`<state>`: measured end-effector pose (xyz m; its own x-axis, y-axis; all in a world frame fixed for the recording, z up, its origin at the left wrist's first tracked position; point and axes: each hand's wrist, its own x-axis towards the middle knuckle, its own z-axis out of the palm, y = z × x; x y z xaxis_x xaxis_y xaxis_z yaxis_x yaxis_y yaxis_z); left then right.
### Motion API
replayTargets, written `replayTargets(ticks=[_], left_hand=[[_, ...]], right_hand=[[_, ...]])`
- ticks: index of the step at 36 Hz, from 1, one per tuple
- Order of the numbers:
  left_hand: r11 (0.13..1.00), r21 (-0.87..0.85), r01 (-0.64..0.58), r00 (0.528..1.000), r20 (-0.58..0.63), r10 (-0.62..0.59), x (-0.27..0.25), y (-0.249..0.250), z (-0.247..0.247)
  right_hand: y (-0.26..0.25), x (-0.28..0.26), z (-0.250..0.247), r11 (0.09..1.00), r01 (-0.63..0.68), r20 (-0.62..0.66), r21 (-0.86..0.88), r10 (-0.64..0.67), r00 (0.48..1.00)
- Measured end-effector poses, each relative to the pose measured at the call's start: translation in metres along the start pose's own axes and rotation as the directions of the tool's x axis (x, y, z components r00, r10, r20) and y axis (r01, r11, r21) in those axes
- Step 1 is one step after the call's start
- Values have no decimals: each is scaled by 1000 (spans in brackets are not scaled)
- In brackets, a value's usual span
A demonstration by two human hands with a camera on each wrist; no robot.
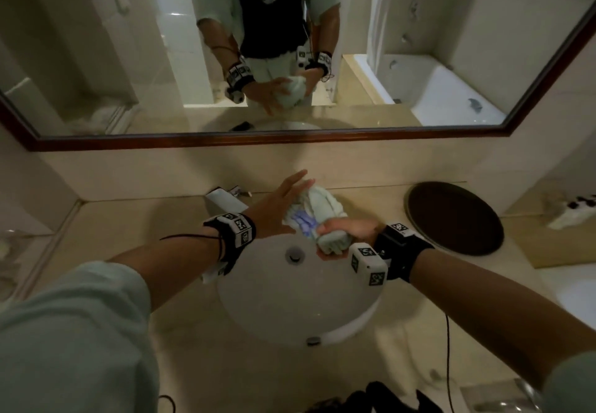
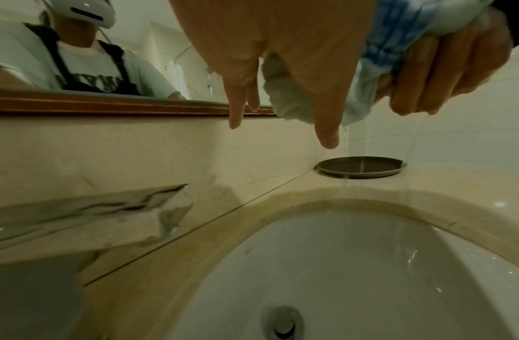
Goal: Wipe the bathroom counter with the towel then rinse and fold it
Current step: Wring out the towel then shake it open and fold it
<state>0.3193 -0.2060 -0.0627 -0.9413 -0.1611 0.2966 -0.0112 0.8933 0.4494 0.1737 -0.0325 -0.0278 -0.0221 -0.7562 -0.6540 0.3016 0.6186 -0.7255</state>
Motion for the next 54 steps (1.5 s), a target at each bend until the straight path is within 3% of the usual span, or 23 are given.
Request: replayTargets(ticks=[6,12,19,22,25,29,31,33,37,41,48,51,53,54], left_hand=[[998,-49,25,999,21,-24,7,10,10],[995,-16,93,986,143,-90,11,14,9],[968,174,181,921,317,-229,17,17,5],[946,228,231,882,361,-303,20,16,4],[910,322,260,840,389,-378,24,20,2],[868,411,279,787,421,-452,22,25,2],[866,425,262,796,413,-443,21,24,8],[849,465,251,765,442,-468,18,31,7],[800,514,309,665,485,-568,14,34,12],[818,459,347,646,515,-563,10,32,17],[790,436,432,706,382,-597,22,21,8],[773,455,443,720,333,-609,25,21,-1],[806,391,445,756,318,-572,30,22,-7],[823,384,419,771,329,-546,32,24,-11]], right_hand=[[7,-2,-3,1000,-20,13,2,20,1000],[10,-3,-10,967,-72,-13,-245,71,997],[10,2,-5,930,-33,66,-367,61,996],[9,8,-3,889,-66,-23,-453,62,998],[6,17,4,790,-116,-143,-602,36,989],[5,28,7,611,-115,-241,-783,-127,962],[7,29,11,470,-144,-259,-871,-191,947],[12,34,15,359,-177,-280,-916,-259,924],[22,42,21,295,-197,-295,-935,-339,893],[25,47,28,294,-228,-323,-928,-334,885],[14,43,20,460,-112,-327,-881,-420,847],[2,42,24,466,-63,-258,-883,-367,894],[-4,42,27,452,-73,-217,-889,-277,936],[-6,41,28,490,-82,-224,-868,-238,945]])
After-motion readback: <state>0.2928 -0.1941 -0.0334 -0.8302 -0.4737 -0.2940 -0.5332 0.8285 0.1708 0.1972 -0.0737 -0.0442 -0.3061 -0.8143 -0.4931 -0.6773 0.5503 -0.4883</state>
